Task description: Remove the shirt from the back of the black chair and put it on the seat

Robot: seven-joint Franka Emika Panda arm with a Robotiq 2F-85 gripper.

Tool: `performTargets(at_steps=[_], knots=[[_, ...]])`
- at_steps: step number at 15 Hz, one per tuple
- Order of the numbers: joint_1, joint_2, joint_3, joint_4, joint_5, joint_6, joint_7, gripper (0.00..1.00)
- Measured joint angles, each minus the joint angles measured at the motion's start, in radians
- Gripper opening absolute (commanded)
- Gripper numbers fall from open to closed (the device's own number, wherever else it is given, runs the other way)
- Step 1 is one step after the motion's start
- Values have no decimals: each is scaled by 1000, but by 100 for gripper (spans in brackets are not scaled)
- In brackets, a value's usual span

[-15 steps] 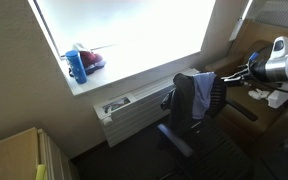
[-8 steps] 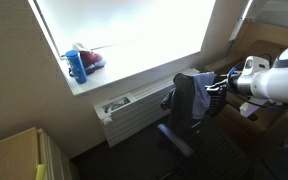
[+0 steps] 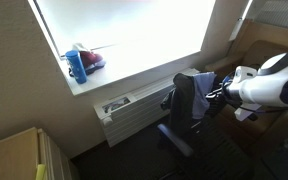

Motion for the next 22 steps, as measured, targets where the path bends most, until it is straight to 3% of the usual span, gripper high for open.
performTargets(at_steps=[5, 9, 13, 17, 18, 19, 22], knots=[[-16, 195, -86, 140, 26, 265, -67, 100], [-10, 224, -100, 176, 11, 283, -64, 100], [72, 263, -165, 233, -241, 221, 184, 100], [109, 383, -159, 328, -450, 126, 349, 100], [113, 412, -156, 354, -468, 103, 363, 75], [114, 438, -153, 377, -471, 88, 365, 74], [112, 473, -148, 416, -467, 84, 365, 52]])
